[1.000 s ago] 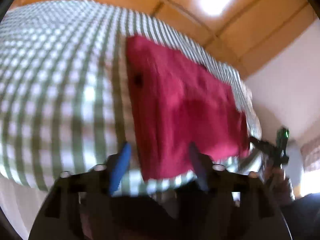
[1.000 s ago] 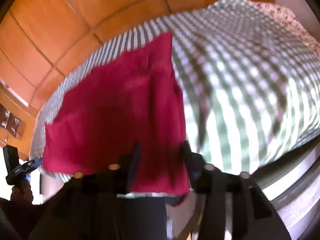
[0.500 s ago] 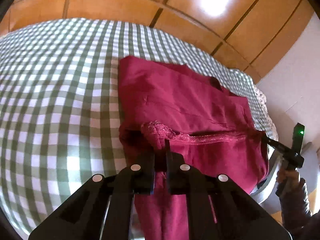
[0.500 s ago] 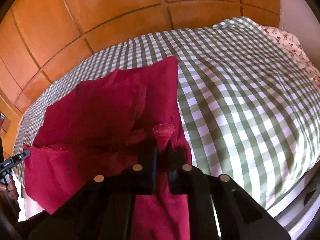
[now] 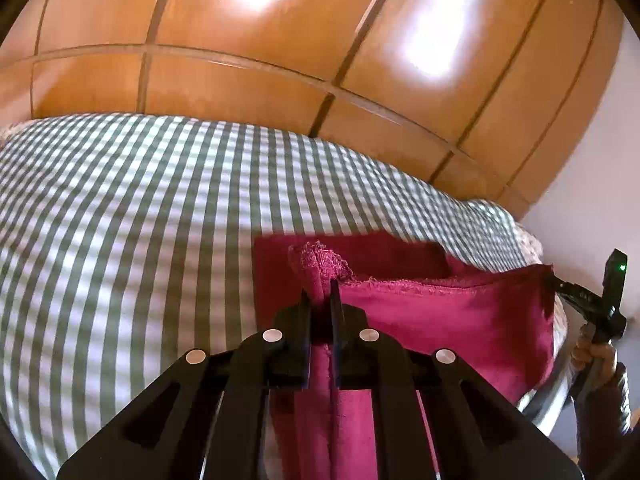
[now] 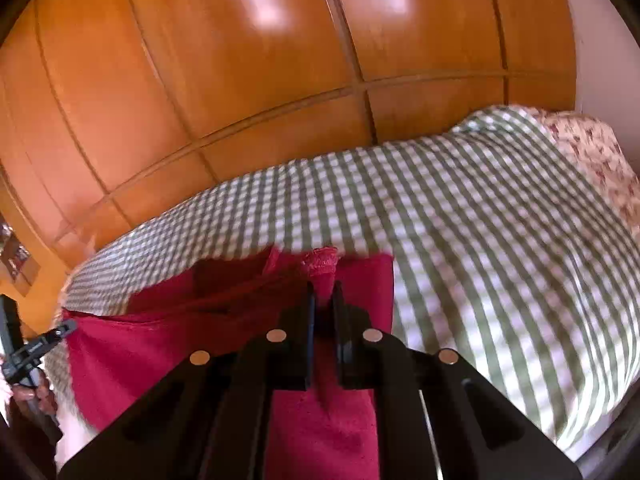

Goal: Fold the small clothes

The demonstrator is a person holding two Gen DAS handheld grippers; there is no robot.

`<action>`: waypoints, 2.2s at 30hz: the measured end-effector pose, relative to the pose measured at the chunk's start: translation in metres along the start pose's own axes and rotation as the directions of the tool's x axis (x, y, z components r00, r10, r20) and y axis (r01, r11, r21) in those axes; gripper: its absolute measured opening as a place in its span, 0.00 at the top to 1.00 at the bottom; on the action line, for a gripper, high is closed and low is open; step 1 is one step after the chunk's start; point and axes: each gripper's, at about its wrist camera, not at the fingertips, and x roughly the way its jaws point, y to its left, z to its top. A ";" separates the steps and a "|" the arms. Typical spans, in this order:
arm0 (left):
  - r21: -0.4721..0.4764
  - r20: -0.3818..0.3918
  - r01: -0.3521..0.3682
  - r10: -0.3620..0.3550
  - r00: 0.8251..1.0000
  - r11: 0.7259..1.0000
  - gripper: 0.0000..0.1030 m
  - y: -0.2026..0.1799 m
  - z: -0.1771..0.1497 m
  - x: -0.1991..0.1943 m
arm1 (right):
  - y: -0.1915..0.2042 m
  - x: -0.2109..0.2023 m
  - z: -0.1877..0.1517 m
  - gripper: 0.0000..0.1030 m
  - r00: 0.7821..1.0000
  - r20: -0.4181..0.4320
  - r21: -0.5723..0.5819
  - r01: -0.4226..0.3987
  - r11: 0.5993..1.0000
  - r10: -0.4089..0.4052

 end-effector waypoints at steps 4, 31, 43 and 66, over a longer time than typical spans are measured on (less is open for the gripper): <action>-0.008 -0.005 -0.048 0.048 0.999 0.999 0.94 0.001 0.034 0.042 | -0.005 0.051 0.026 0.94 0.998 -0.027 0.016 0.056 0.998 -0.055; 0.013 -0.171 -0.199 0.198 0.965 0.980 0.45 -0.008 -0.037 0.092 | 0.057 0.110 -0.061 0.31 0.978 -0.209 -0.121 -0.027 0.992 0.001; 0.082 -0.028 -0.172 0.174 0.984 0.982 0.39 -0.037 -0.048 0.018 | 0.047 0.063 -0.072 0.28 0.991 -0.134 -0.078 -0.023 0.997 0.013; 0.222 -0.020 -0.244 0.254 0.967 0.944 0.22 -0.067 -0.089 -0.009 | -0.019 -0.007 -0.117 0.29 0.995 -0.090 0.114 0.057 0.992 -0.047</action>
